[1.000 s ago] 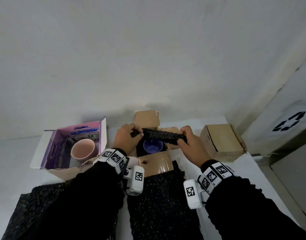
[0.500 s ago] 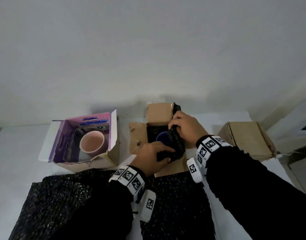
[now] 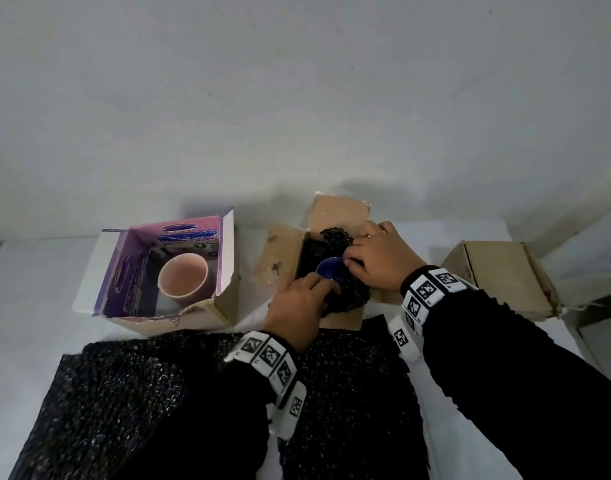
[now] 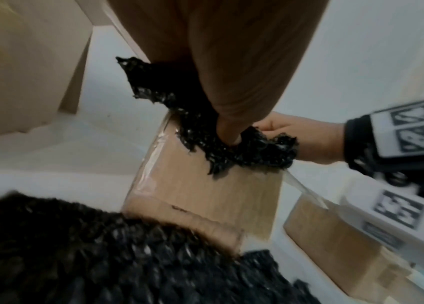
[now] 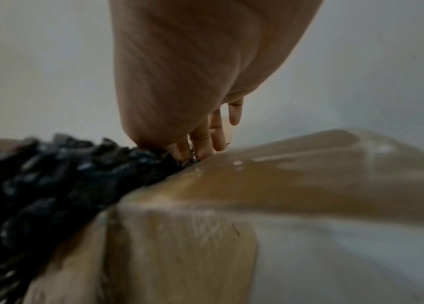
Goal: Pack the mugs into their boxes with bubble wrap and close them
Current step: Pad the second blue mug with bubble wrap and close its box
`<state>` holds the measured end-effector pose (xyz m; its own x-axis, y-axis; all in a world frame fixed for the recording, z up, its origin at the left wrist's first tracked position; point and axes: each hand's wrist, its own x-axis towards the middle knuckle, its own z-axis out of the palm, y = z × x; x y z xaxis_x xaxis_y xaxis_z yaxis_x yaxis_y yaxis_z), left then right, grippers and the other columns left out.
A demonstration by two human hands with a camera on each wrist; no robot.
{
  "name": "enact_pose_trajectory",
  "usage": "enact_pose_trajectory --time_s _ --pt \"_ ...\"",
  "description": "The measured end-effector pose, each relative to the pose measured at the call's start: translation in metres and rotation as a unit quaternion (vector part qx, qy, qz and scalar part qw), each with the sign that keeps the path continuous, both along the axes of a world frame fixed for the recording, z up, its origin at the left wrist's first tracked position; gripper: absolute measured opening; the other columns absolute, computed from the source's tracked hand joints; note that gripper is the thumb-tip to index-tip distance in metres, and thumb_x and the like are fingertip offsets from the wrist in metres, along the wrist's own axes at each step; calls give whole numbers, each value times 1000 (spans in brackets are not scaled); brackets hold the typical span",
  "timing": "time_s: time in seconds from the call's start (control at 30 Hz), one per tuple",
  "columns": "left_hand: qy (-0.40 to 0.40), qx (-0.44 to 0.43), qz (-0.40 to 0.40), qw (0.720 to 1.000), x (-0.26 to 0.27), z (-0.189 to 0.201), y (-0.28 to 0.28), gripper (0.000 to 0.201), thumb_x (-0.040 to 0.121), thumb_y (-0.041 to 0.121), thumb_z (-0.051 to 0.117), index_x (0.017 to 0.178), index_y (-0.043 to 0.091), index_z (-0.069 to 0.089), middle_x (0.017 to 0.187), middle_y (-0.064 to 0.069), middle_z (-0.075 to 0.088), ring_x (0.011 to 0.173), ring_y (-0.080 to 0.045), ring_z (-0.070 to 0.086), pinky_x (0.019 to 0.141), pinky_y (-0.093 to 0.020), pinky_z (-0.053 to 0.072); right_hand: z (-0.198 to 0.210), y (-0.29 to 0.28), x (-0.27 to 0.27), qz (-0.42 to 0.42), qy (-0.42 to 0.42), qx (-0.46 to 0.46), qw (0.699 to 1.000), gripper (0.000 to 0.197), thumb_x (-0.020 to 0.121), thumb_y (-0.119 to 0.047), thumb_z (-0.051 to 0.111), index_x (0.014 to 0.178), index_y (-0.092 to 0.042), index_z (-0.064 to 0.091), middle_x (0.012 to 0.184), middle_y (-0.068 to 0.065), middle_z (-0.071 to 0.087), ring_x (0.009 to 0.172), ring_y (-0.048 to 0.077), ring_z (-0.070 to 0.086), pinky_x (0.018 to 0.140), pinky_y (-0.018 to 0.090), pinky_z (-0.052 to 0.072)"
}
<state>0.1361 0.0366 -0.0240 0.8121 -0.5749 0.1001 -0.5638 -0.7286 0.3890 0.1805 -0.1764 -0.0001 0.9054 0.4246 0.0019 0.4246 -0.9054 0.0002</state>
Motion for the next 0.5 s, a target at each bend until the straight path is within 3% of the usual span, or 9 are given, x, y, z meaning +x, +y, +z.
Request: enact_pose_trajectory --time_s 0.1,0.27,0.33,0.4,0.5 --pt "-15 56 24 998 18 12 17 41 80 16 65 118 33 59 115 9 58 102 -16 57 90 -31 37 -2 -5 -7 -3 8 -8 1000 55 80 -44 21 92 -25 71 94 -7 61 102 19 38 88 39 27" --pt "-37 72 23 996 27 25 17 36 87 15 60 117 34 61 116 8 59 108 -18 53 90 -33 37 -4 -16 -16 37 18 25 999 38 69 -43 38 84 -23 67 112 -3 60 115 22 44 90 40 34" --pt "-48 11 25 998 21 26 7 36 82 6 63 111 27 65 106 3 64 99 -24 58 83 -36 45 -4 -19 -17 42 20 37 998 38 68 -43 40 88 -22 66 100 -3 64 112 22 46 85 38 35" --pt "-61 -66 15 996 15 23 -3 36 74 -2 66 103 19 68 97 -3 66 87 -26 62 72 -36 51 -2 -21 -19 48 11 44 998 34 70 -41 43 90 -23 62 86 -4 63 97 21 49 77 34 34" --pt "-27 -50 -20 998 10 21 -14 30 75 6 61 101 17 71 101 -4 67 89 -26 63 76 -38 53 -1 -23 -22 51 3 55 997 28 74 -40 50 94 -22 58 77 -3 60 80 20 50 69 31 27"
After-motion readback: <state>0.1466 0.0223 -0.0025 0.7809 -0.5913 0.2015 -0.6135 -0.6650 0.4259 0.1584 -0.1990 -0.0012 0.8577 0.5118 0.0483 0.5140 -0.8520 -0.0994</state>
